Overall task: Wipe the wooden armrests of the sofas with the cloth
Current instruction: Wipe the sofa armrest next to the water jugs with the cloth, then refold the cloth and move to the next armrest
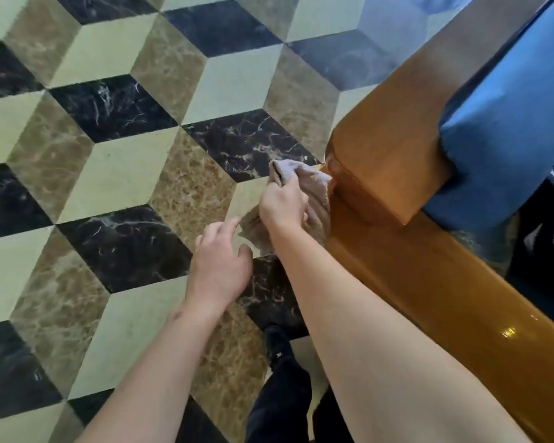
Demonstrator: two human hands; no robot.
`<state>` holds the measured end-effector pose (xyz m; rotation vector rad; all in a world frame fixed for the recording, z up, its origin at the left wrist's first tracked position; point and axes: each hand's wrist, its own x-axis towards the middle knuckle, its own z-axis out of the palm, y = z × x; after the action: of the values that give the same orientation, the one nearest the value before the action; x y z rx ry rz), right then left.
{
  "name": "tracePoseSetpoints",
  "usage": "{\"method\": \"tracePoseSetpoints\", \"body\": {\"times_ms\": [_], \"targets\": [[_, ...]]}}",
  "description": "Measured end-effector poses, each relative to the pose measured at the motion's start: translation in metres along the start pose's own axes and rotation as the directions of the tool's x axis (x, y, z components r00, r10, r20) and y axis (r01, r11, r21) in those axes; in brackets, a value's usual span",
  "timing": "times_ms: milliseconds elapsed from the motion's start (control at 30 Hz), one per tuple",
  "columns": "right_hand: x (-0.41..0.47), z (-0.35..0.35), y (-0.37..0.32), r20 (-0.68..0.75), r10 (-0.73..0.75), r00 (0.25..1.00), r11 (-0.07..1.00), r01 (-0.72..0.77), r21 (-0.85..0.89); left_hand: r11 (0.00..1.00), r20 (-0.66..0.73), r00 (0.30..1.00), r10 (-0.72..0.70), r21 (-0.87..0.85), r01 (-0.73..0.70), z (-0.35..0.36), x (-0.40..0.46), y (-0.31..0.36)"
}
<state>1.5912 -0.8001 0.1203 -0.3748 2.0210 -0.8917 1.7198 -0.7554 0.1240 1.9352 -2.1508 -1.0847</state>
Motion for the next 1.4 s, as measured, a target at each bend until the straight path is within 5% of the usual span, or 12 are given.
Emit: {"method": "tracePoseSetpoints", "body": {"times_ms": [67, 100, 167, 200, 267, 367, 433, 667, 767, 967, 1133, 1400], "targets": [[0.003, -0.003, -0.028, 0.118, 0.147, 0.982, 0.915, -0.18, 0.362, 0.966, 0.021, 0.978, -0.206, -0.155, 0.207, -0.014, -0.009, -0.006], [0.001, -0.007, -0.037, 0.208, 0.191, 0.959, 0.811, -0.274, 0.517, 0.866, 0.1, 0.923, -0.371, -0.322, 0.382, -0.022, -0.012, -0.006], [-0.011, -0.015, -0.055, 0.407, 0.111, 0.907, 0.564, -0.395, 0.726, 0.348, 0.394, 0.735, -0.552, -0.692, 0.632, -0.048, -0.01, -0.005], [-0.018, -0.018, -0.062, 0.47, 0.04, 0.882, 0.456, -0.435, 0.776, 0.037, 0.541, 0.672, -0.506, -0.764, 0.644, -0.062, -0.007, -0.001], [-0.03, -0.023, -0.086, 0.523, -0.036, 0.852, 0.272, -0.495, 0.825, -0.358, 0.656, 0.672, -0.344, -0.753, 0.552, -0.095, 0.002, 0.01], [-0.045, -0.034, -0.141, 0.542, -0.105, 0.834, 0.115, -0.531, 0.839, -0.617, 0.596, 0.792, -0.133, -0.676, 0.404, -0.156, 0.026, 0.047], [-0.047, -0.04, -0.179, 0.523, -0.107, 0.846, 0.065, -0.519, 0.853, -0.629, 0.544, 0.837, -0.059, -0.671, 0.392, -0.197, 0.045, 0.075], [0.011, -0.061, -0.32, 0.398, -0.173, 0.901, -0.044, -0.411, 0.911, -0.439, 0.515, 0.85, -0.114, -0.793, 0.422, -0.294, 0.163, 0.15], [0.041, -0.068, -0.381, 0.342, -0.193, 0.92, -0.059, -0.358, 0.932, -0.355, 0.532, 0.847, -0.012, -0.794, 0.494, -0.318, 0.216, 0.18], [0.1, -0.091, -0.487, 0.196, -0.171, 0.965, -0.115, -0.218, 0.969, -0.34, 0.547, 0.828, 0.123, -0.761, 0.553, -0.358, 0.32, 0.263], [0.169, -0.105, -0.545, 0.101, -0.177, 0.979, -0.168, -0.131, 0.977, -0.268, 0.63, 0.737, 0.244, -0.687, 0.676, -0.366, 0.418, 0.325], [0.287, -0.115, -0.653, -0.122, -0.106, 0.987, -0.261, 0.091, 0.961, -0.021, 0.722, 0.619, 0.31, -0.646, 0.763, -0.396, 0.587, 0.431]]}}
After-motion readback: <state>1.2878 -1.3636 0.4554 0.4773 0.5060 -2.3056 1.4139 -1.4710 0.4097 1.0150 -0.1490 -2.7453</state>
